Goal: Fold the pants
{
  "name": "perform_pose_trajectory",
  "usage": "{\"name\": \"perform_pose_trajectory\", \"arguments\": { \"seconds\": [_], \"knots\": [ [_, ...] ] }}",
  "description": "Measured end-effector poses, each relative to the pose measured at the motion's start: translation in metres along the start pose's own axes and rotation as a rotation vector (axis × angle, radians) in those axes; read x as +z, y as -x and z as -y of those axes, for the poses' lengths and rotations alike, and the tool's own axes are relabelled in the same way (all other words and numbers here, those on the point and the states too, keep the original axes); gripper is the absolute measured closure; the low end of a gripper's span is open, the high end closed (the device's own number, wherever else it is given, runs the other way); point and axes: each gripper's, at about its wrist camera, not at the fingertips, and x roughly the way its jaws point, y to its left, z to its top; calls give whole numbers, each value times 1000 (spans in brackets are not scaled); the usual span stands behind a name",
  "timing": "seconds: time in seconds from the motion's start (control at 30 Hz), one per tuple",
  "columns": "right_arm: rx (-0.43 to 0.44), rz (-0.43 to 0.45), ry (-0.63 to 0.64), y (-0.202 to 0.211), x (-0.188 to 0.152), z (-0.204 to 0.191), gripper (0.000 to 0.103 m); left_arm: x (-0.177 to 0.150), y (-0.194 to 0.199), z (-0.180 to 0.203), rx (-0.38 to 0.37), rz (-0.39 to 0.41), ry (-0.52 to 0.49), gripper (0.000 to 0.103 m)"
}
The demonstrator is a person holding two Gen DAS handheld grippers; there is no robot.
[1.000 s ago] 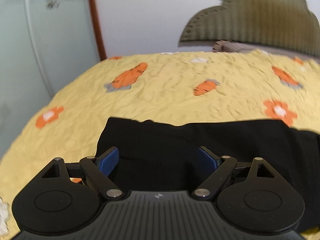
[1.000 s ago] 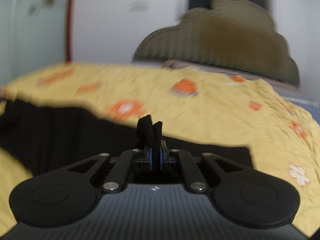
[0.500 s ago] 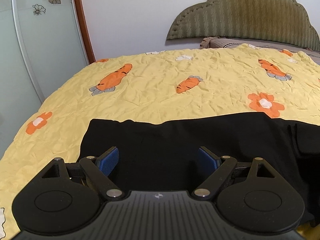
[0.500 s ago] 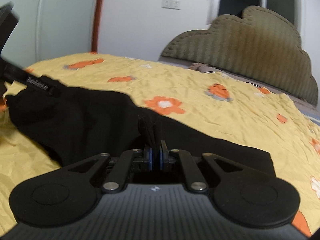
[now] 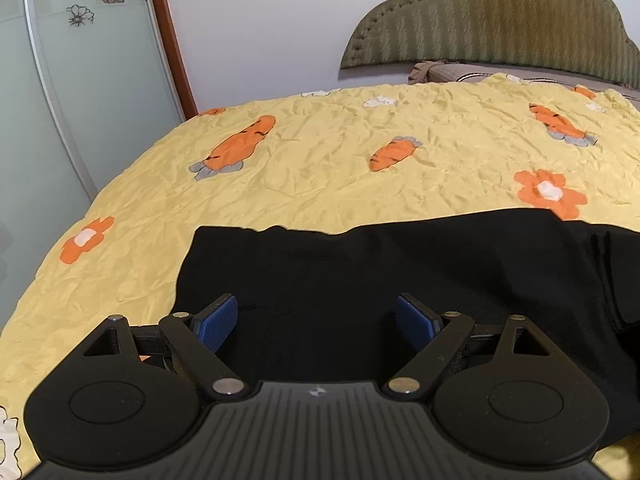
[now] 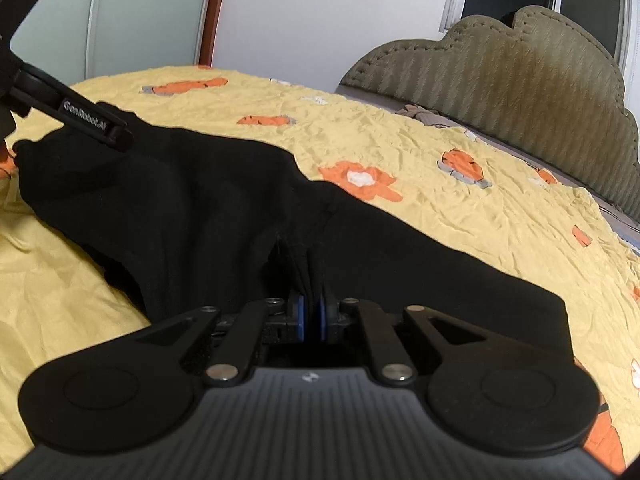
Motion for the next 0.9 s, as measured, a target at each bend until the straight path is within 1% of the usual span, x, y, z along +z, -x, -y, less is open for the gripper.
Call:
{"name": "perform_pose_trajectory", "arguments": {
  "seconds": [0.33, 0.43, 0.53, 0.6, 0.67, 0.73, 0.8, 0.83, 0.9],
  "knots": [
    [-32, -13, 25, -2, 2, -8, 94, -3, -7, -26, 19, -15, 30, 16],
    [-41, -24, 30, -5, 1, -11, 91, -4, -9, -36, 27, -21, 36, 16],
    [-54, -30, 27, -5, 2, -12, 91, -5, -8, -51, 38, -13, 46, 16],
    [-71, -40, 34, -3, 4, -13, 88, -5, -8, -67, 58, -8, 60, 16],
    [-99, -40, 32, 5, 8, -12, 78, -8, -8, -88, 87, -8, 91, 16],
    [-128, -15, 36, 18, 15, -14, 78, -10, -10, -109, 106, -18, 130, 16],
    [-135, 21, 62, 30, 24, -22, 78, -13, -12, -131, 125, -29, 175, 16],
    [-132, 44, 84, 35, 29, -30, 78, -14, -13, -140, 132, -33, 191, 16],
    [-91, 91, 139, 40, 40, -51, 78, -17, -12, -157, 147, -38, 214, 16]
  ]
}}
